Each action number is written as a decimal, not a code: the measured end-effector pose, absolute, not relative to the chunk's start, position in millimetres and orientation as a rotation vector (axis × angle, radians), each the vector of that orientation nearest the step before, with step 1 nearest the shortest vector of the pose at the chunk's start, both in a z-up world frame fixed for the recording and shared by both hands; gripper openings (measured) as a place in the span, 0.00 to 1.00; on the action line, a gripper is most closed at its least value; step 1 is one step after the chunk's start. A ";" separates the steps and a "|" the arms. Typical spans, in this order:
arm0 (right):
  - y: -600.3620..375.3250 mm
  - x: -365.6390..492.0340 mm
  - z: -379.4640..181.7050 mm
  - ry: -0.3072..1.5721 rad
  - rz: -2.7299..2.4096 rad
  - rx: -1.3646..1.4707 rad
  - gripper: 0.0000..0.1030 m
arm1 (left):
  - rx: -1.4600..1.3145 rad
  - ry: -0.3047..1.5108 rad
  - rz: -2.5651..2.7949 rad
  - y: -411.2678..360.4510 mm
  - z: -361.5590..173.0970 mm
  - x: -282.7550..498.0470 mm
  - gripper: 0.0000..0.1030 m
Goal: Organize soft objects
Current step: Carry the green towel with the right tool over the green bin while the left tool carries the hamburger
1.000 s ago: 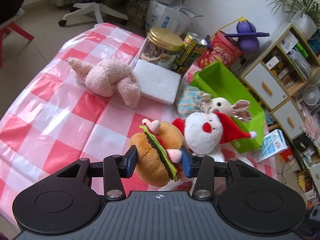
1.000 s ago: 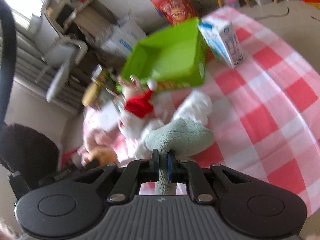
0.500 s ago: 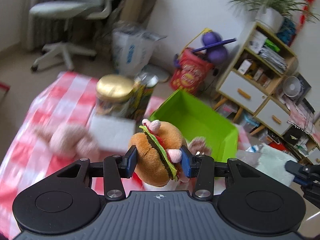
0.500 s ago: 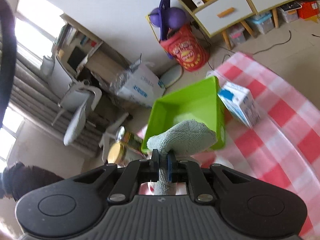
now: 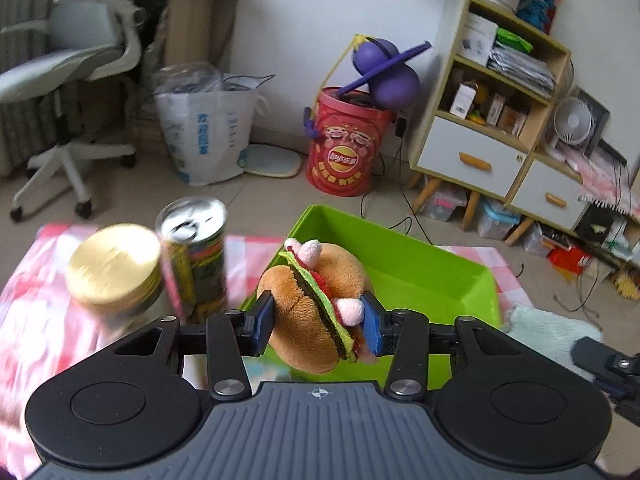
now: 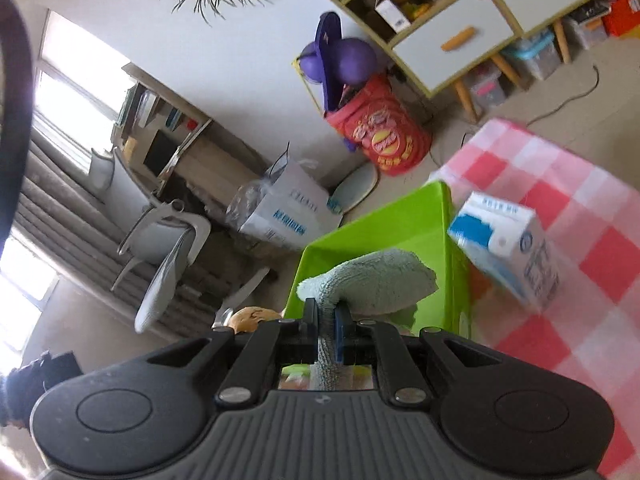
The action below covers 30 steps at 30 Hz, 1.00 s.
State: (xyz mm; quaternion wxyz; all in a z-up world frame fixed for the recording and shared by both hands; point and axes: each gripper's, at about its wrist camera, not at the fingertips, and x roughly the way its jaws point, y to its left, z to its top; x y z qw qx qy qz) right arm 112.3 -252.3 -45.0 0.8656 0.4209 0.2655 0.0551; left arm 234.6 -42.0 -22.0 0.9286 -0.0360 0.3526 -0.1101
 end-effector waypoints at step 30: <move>-231.2 151.4 -79.4 0.634 0.106 0.744 0.00 | 0.032 1.024 -0.242 -57.6 -71.7 269.9 0.47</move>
